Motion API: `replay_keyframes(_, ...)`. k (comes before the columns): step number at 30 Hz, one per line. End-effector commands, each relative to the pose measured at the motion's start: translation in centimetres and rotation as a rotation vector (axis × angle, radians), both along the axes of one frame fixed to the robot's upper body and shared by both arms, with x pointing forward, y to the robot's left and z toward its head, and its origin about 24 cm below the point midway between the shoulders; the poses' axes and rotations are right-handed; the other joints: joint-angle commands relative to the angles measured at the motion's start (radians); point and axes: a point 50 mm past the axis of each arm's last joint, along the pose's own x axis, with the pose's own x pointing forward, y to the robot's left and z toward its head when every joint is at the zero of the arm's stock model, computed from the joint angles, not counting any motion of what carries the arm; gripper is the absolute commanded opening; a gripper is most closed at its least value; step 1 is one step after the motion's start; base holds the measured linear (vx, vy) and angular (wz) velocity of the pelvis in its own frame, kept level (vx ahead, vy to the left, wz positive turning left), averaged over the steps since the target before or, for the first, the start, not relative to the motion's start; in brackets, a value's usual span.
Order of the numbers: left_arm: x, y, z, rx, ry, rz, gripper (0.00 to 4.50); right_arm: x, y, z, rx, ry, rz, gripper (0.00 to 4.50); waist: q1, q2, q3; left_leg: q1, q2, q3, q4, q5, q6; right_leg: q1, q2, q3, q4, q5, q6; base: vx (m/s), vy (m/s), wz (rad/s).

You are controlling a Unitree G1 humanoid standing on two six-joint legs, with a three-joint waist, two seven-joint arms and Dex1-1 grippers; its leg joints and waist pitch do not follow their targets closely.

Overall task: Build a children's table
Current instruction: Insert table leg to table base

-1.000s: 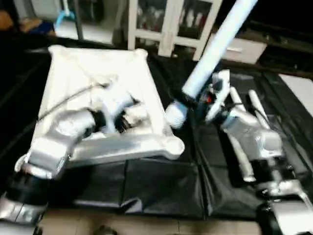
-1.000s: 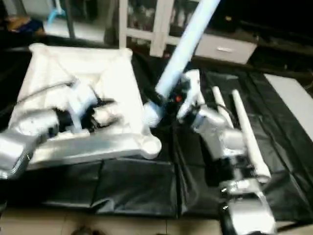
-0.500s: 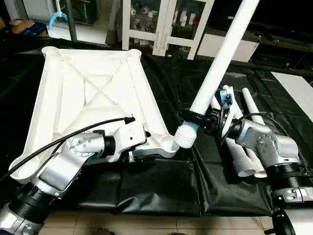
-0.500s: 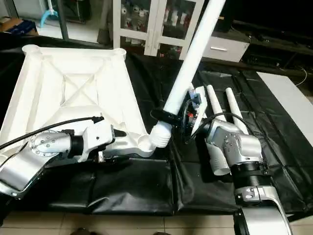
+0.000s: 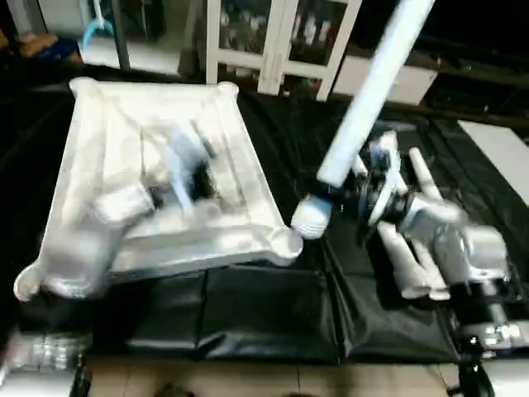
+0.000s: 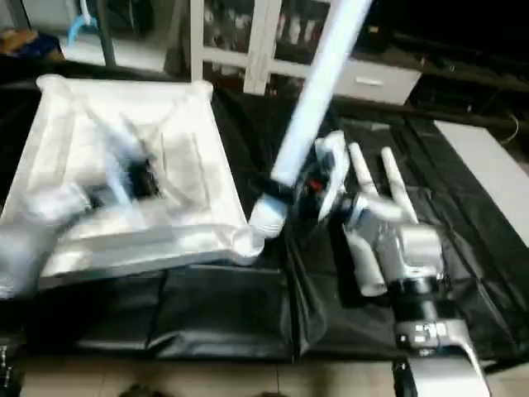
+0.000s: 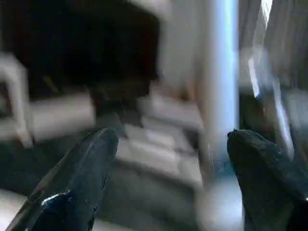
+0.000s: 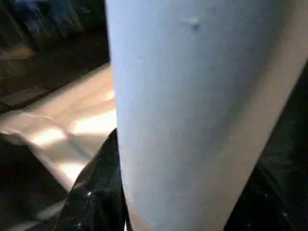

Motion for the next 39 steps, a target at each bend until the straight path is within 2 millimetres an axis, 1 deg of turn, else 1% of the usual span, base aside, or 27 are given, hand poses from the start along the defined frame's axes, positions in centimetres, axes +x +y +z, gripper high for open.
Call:
replay_keyframes(1, 0.5, -1.8, 1.8, -0.139, 0.025, -0.072, 4.37, 0.3, 1.1, 0.7, -0.196, -0.107, -0.029, 1.85, 0.002, 0.026, -0.070, 0.028, 0.025, -0.012, -0.064, -0.164, -0.079, 0.040, -0.064, 0.041, -0.078, -0.144, -0.183, 0.000, 0.000, 0.00)
replay_keyframes(2, 0.5, -2.8, 2.3, -0.147, 0.028, -0.110, 4.37, 0.2, 1.7, 0.6, -0.248, -0.120, -0.009, 1.85, 0.004, 0.025, -0.071, 0.030, 0.024, -0.013, -0.062, -0.162, -0.081, 0.038, -0.062, 0.041, -0.076, -0.135, -0.182, 0.000, 0.000, 0.00)
replay_keyframes(3, 0.1, -4.5, 2.8, -0.152, 0.027, -0.190, 4.37, 0.0, 2.7, 0.3, -0.317, -0.124, 0.021, 1.85, 0.006, 0.030, -0.071, 0.029, 0.025, -0.014, -0.063, -0.160, -0.079, 0.041, -0.063, 0.042, -0.074, -0.120, -0.181, 0.000, 0.000, 0.00)
replay_keyframes(4, 0.1, -4.5, 2.8, -0.152, 0.027, -0.190, 4.43, 0.0, 2.7, 0.3, -0.317, -0.124, 0.021, 1.85, 0.009, 0.026, -0.073, 0.029, 0.026, -0.014, -0.062, -0.146, -0.077, 0.043, -0.063, 0.042, -0.072, -0.091, -0.177, 0.000, 0.000, 0.00)
replay_keyframes(5, -0.2, -5.8, 3.0, -0.171, 0.037, -0.241, 4.48, -0.5, 3.5, 0.1, -0.380, -0.124, 0.069, 1.85, 0.011, 0.037, -0.073, 0.030, 0.026, -0.015, -0.063, -0.143, -0.074, 0.044, -0.064, 0.043, -0.070, -0.071, -0.180, 0.000, 0.000, 0.00)
replay_keyframes(6, -0.2, -6.0, 3.1, -0.178, 0.040, -0.251, 4.50, -0.7, 3.6, 0.0, -0.393, -0.125, 0.079, 1.85, 0.014, 0.031, -0.075, 0.029, 0.026, -0.013, -0.061, -0.122, -0.067, 0.048, -0.061, 0.043, -0.067, -0.024, -0.183, 0.000, 0.000, 0.00)
replay_keyframes(7, -0.3, -6.3, 3.2, -0.191, 0.065, -0.268, 4.50, -0.9, 3.9, -0.1, -0.411, -0.124, 0.096, 1.85, 0.016, 0.035, -0.076, 0.027, 0.025, -0.013, -0.061, -0.109, -0.060, 0.051, -0.062, 0.044, -0.064, 0.012, -0.188, 0.000, 0.000, 0.00)
replay_keyframes(8, -0.4, -6.4, 3.2, -0.196, 0.081, -0.273, 4.50, -1.0, 3.9, -0.2, -0.414, -0.124, 0.100, 1.85, 0.015, 0.032, -0.077, 0.026, 0.025, -0.013, -0.060, -0.105, -0.058, 0.054, -0.060, 0.044, -0.063, 0.033, -0.190, 0.000, 0.000, 0.00)
replay_keyframes(9, -0.4, -6.7, 3.2, -0.198, 0.103, -0.276, 4.50, -1.2, 4.1, -0.2, -0.431, -0.135, 0.109, 1.85, 0.016, 0.032, -0.077, 0.026, 0.024, -0.013, -0.060, -0.109, -0.055, 0.054, -0.061, 0.044, -0.064, 0.031, -0.190, 0.000, 0.000, 0.00)
replay_keyframes(11, -0.4, -6.9, 3.2, -0.218, 0.130, -0.284, 4.50, -1.4, 4.2, -0.3, -0.455, -0.145, 0.114, 1.85, 0.016, 0.032, -0.074, 0.026, 0.025, -0.014, -0.061, -0.133, -0.060, 0.055, -0.061, 0.044, -0.069, -0.009, -0.185, 0.000, 0.000, 0.00)
replay_keyframes(12, -0.4, -6.9, 3.3, -0.226, 0.136, -0.288, 4.50, -1.4, 4.2, -0.4, -0.460, -0.146, 0.115, 1.85, 0.017, 0.034, -0.074, 0.027, 0.024, -0.014, -0.061, -0.138, -0.062, 0.055, -0.062, 0.045, -0.068, -0.016, -0.185, 0.000, 0.000, 0.00)
replay_keyframes(15, -0.6, -6.8, 3.8, -0.269, 0.143, -0.310, 4.50, -1.5, 4.2, -0.5, -0.471, -0.149, 0.111, 1.85, 0.016, 0.034, -0.073, 0.028, 0.025, -0.014, -0.061, -0.160, -0.067, 0.052, -0.061, 0.044, -0.072, -0.044, -0.184, 0.000, 0.000, 0.00)
replay_keyframes(17, -0.5, -6.7, 3.9, -0.267, 0.139, -0.290, 4.50, -1.5, 4.2, -0.5, -0.476, -0.154, 0.096, 1.85, 0.014, 0.034, -0.073, 0.029, 0.026, -0.016, -0.062, -0.164, -0.068, 0.052, -0.060, 0.044, -0.073, -0.056, -0.176, 0.000, 0.000, 0.00)
replay_keyframes(20, 0.6, -6.1, 3.5, -0.271, 0.165, -0.174, 4.50, -1.3, 4.1, -0.2, -0.482, -0.170, 0.066, 1.85, 0.014, 0.034, -0.074, 0.029, 0.027, -0.016, -0.062, -0.154, -0.070, 0.052, -0.060, 0.044, -0.072, -0.042, -0.171, 0.000, 0.000, 0.00)
replay_keyframes(21, 0.7, -6.0, 3.5, -0.273, 0.169, -0.162, 4.50, -1.3, 4.1, -0.2, -0.482, -0.172, 0.062, 1.85, 0.014, 0.034, -0.074, 0.030, 0.026, -0.016, -0.061, -0.154, -0.069, 0.051, -0.060, 0.044, -0.072, -0.040, -0.171, 0.000, 0.000, 0.00)
replay_keyframes(23, 1.3, -5.4, 3.2, -0.230, 0.135, -0.067, 4.23, -1.1, 4.1, 0.0, -0.478, -0.179, 0.046, 1.85, 0.014, 0.033, -0.074, 0.028, 0.026, -0.017, -0.061, -0.144, -0.061, 0.053, -0.061, 0.044, -0.073, -0.031, -0.164, 0.000, 0.000, 0.00)
replay_keyframes(24, 1.5, -5.3, 3.1, -0.232, 0.119, -0.031, 4.16, -1.0, 4.2, 0.0, -0.474, -0.182, 0.041, 1.85, 0.013, 0.030, -0.075, 0.028, 0.026, -0.017, -0.061, -0.142, -0.060, 0.054, -0.061, 0.044, -0.073, -0.031, -0.161, 0.000, 0.000, 0.00)
replay_keyframes(27, 1.8, -5.1, 3.1, -0.226, 0.100, 0.019, 4.16, -0.8, 4.3, 0.2, -0.464, -0.191, 0.024, 1.85, 0.015, 0.033, -0.077, 0.029, 0.027, -0.017, -0.060, -0.126, -0.061, 0.054, -0.063, 0.044, -0.068, -0.002, -0.168, 0.000, 0.000, 0.00)
replay_keyframes(28, 1.8, -5.1, 3.1, -0.219, 0.094, 0.036, 3.92, -0.8, 4.4, 0.3, -0.458, -0.191, 0.020, 1.85, 0.015, 0.033, -0.077, 0.029, 0.027, -0.016, -0.060, -0.120, -0.060, 0.054, -0.062, 0.044, -0.066, 0.014, -0.173, 0.000, 0.000, 0.00)
replay_keyframes(29, 1.9, -5.1, 3.1, -0.217, 0.092, 0.039, 3.92, -0.7, 4.4, 0.4, -0.454, -0.194, 0.010, 1.85, 0.015, 0.030, -0.077, 0.028, 0.027, -0.016, -0.060, -0.118, -0.059, 0.054, -0.062, 0.044, -0.067, 0.017, -0.174, 0.000, 0.000, 0.00)
replay_keyframes(32, 1.9, -5.0, 3.1, -0.232, 0.095, 0.049, 3.62, -0.6, 4.4, 0.5, -0.449, -0.199, -0.004, 1.85, 0.016, 0.032, -0.077, 0.030, 0.027, -0.016, -0.060, -0.121, -0.062, 0.054, -0.062, 0.044, -0.066, 0.015, -0.178, 0.000, 0.000, 0.00)
replay_keyframes(34, 1.8, -4.9, 3.2, -0.233, 0.094, 0.042, 3.31, -0.4, 4.5, 0.7, -0.446, -0.207, -0.018, 1.85, 0.015, 0.034, -0.076, 0.030, 0.026, -0.016, -0.060, -0.134, -0.068, 0.053, -0.062, 0.044, -0.067, 0.001, -0.174, 0.000, 0.000, 0.00)
replay_keyframes(36, 1.7, -5.0, 3.2, -0.238, 0.087, 0.031, 3.27, -0.4, 4.5, 0.7, -0.446, -0.213, -0.026, 1.85, 0.015, 0.033, -0.075, 0.030, 0.026, -0.016, -0.061, -0.140, -0.070, 0.052, -0.062, 0.044, -0.069, -0.014, -0.171, 0.000, 0.000, 0.00)
replay_keyframes(38, 1.6, -5.0, 3.4, -0.258, 0.086, 0.017, 2.99, -0.3, 4.5, 0.8, -0.446, -0.217, -0.035, 1.85, 0.016, 0.034, -0.076, 0.031, 0.026, -0.016, -0.060, -0.139, -0.072, 0.053, -0.062, 0.044, -0.068, -0.011, -0.171, 0.000, 0.000, 0.00)
replay_keyframes(39, 1.6, -5.1, 3.5, -0.268, 0.085, 0.007, 2.82, -0.3, 4.5, 0.8, -0.446, -0.219, -0.038, 1.85, 0.015, 0.035, -0.076, 0.029, 0.026, -0.016, -0.061, -0.136, -0.072, 0.054, -0.062, 0.044, -0.068, -0.002, -0.171, 0.000, 0.000, 0.00)
